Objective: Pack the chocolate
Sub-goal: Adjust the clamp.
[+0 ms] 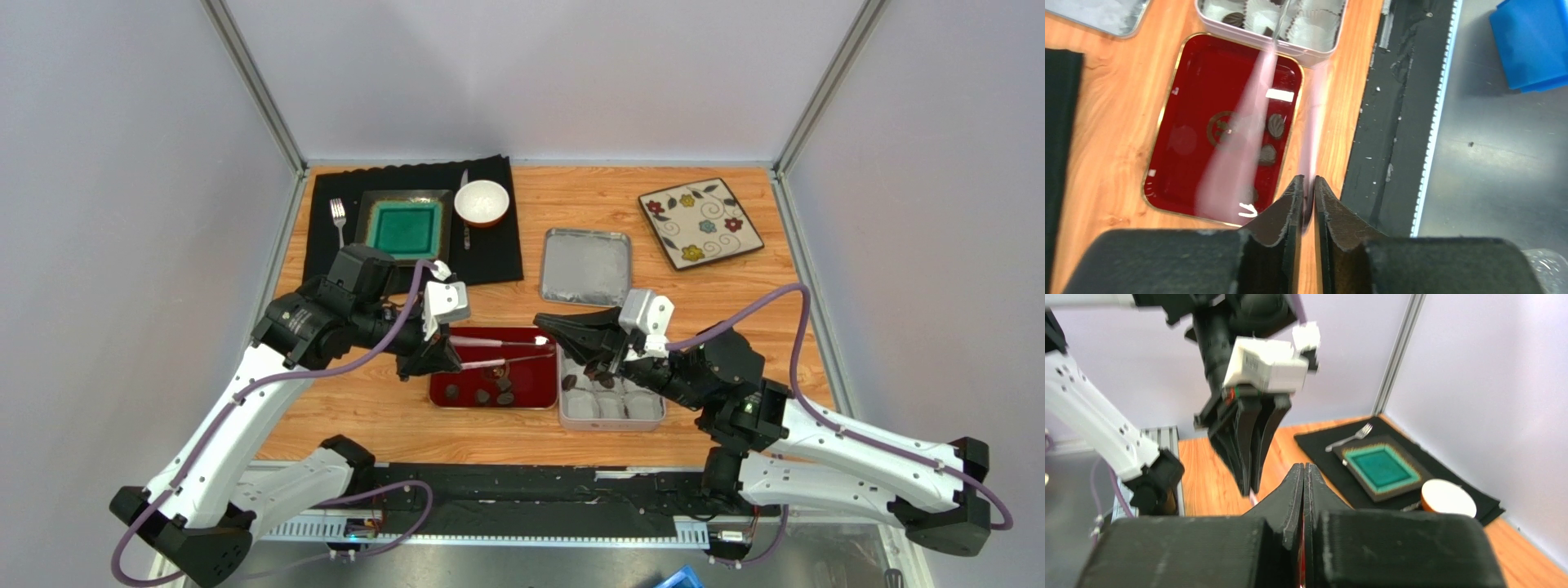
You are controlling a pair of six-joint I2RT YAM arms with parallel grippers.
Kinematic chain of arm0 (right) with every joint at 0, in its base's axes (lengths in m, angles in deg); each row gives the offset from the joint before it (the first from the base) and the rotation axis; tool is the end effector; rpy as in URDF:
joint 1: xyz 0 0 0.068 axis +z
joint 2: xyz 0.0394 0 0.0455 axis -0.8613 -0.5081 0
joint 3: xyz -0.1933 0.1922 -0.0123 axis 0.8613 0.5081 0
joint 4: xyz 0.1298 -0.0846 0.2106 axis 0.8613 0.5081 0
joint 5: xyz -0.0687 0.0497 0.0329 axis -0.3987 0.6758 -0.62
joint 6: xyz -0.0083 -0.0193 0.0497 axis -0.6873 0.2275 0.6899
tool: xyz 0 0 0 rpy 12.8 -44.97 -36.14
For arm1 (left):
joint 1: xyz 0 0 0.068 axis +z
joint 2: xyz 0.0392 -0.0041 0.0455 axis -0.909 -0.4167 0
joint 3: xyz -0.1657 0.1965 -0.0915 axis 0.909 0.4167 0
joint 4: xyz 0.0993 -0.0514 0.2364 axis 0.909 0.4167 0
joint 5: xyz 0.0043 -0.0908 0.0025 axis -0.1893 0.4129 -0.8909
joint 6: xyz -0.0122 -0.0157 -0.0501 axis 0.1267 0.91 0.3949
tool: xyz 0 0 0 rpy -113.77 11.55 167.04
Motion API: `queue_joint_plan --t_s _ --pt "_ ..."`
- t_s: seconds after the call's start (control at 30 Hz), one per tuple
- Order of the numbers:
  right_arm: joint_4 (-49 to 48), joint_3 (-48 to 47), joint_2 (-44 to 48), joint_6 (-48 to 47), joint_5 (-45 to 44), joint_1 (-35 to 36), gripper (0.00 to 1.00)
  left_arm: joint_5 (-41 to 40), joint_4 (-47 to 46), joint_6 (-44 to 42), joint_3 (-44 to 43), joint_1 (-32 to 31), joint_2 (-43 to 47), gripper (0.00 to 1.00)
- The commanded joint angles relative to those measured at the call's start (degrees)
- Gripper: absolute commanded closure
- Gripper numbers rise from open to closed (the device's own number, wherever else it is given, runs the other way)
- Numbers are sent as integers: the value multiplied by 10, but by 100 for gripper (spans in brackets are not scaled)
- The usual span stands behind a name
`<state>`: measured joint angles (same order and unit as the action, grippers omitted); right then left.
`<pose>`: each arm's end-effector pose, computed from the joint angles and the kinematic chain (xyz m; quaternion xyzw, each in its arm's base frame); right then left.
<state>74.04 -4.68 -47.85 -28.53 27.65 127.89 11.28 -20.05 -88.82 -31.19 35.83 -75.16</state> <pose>0.0691 0.1735 0.3806 -0.3973 0.4958 0.3733 0.6760 0.1272 -0.0988 0.3602 0.5120 0.7289 -0.3400 0.3016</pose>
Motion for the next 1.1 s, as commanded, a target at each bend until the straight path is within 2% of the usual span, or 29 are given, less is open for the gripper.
queue_joint_plan --t_s 0.0,0.1,0.17,0.23,0.27,0.37,0.53,0.6,0.63,0.7,0.73,0.8,0.83,0.87,0.93,0.97,1.07 --pt "-55 11 -23 9 -9 0 100 45 5 21 -17 0 1 85" --pt "-54 27 -34 28 -1 -1 100 48 10 23 -34 0 -3 100" --pt "-54 42 -20 48 -1 -1 90 43 7 31 -41 1 -4 100" --pt "-56 65 -1 61 -1 -1 70 32 -6 39 -43 2 -5 100" --pt "-63 73 22 76 17 -1 67 30 -13 55 -43 2 -7 100" --pt "-76 101 53 113 11 -1 66 8 -45 85 -41 3 -14 100" --pt "-123 131 85 175 61 0 71 -107 -133 179 -54 14 -24 100" --pt "-142 129 58 204 103 0 66 -110 -156 233 -78 38 -42 100" --pt "-146 126 20 215 108 0 59 -108 -165 252 -104 51 -56 100" --pt "-190 135 -25 232 115 1 50 -90 -191 330 -134 64 -69 100" --pt "-214 140 -65 249 117 1 43 -78 -202 356 -156 87 -76 100" --pt "-300 163 -100 266 113 1 36 -36 -255 446 -168 119 -78 100" --pt "-328 168 -142 279 113 2 35 -17 -278 479 -169 154 -75 100" --pt "-369 171 -161 287 106 2 34 16 -305 548 -163 170 -71 100" --pt "-405 167 -202 295 104 1 32 50 -397 617 -133 210 -57 100" --pt "-431 162 -237 294 101 1 31 71 -420 673 -125 216 -53 100" --pt "-482 142 -293 296 82 -4 22 107 -507 766 -91 229 -39 100"
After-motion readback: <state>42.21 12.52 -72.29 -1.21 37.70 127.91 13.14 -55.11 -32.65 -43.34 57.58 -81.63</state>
